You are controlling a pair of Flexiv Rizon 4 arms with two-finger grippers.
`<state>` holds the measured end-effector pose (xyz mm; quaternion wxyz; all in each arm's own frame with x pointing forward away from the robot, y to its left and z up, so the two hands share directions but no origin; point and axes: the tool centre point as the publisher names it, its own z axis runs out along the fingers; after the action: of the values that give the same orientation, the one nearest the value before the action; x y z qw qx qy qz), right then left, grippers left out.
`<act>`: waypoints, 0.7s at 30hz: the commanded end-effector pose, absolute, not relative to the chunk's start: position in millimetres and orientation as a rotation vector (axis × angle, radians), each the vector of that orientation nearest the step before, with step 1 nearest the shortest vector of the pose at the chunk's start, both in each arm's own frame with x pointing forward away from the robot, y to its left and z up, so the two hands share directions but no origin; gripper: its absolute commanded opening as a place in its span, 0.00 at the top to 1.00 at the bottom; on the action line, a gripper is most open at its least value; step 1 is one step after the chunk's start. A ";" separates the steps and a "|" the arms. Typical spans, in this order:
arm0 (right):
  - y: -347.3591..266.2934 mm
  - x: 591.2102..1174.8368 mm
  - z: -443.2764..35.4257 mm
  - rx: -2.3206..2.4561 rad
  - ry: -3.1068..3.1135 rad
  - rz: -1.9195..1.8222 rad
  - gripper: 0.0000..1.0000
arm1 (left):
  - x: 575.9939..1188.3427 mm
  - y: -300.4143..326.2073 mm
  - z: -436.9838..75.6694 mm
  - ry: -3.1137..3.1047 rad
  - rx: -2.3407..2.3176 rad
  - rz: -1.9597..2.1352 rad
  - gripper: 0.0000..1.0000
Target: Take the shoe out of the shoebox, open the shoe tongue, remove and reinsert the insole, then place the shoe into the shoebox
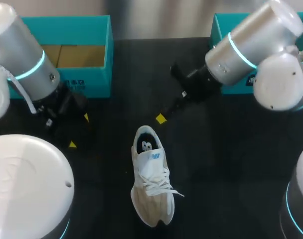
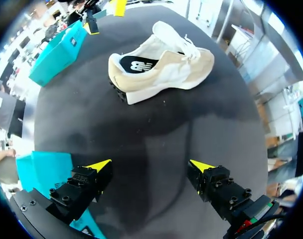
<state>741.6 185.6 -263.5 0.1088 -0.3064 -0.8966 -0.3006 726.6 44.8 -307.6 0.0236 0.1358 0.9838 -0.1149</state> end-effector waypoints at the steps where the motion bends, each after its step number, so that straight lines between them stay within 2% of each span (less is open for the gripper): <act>1: 183.4 747.4 -253.8 -0.922 -2.739 -0.261 0.29 | 739.7 62.3 -277.6 3.068 0.495 -0.377 0.00; 3: 181.6 752.6 -254.8 -0.955 -2.734 -0.158 0.35 | 747.5 68.6 -271.5 3.064 0.510 -0.395 0.00; 5: 178.5 759.7 -253.3 -1.005 -2.727 -0.070 0.48 | 754.3 75.2 -265.1 3.052 0.555 -0.413 0.00; 10: 178.1 765.6 -237.5 -1.234 -2.740 0.102 0.60 | 772.5 92.5 -246.4 3.025 0.627 -0.423 0.00; 12: 182.9 762.5 -229.2 -1.299 -2.738 0.111 0.82 | 782.1 99.9 -238.7 3.008 0.664 -0.428 0.00; 13: 185.2 760.7 -226.0 -1.344 -2.737 0.124 1.00 | 787.4 103.4 -235.2 3.004 0.680 -0.427 0.00; 21: 205.4 737.1 -209.1 -1.712 -2.590 0.169 1.00 | 810.9 121.7 -217.6 2.960 0.825 -0.350 0.00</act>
<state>740.1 196.2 -215.4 0.1030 -0.5101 -0.8519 -0.0583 809.1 122.7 -222.2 0.0299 0.2665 0.9564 -0.1156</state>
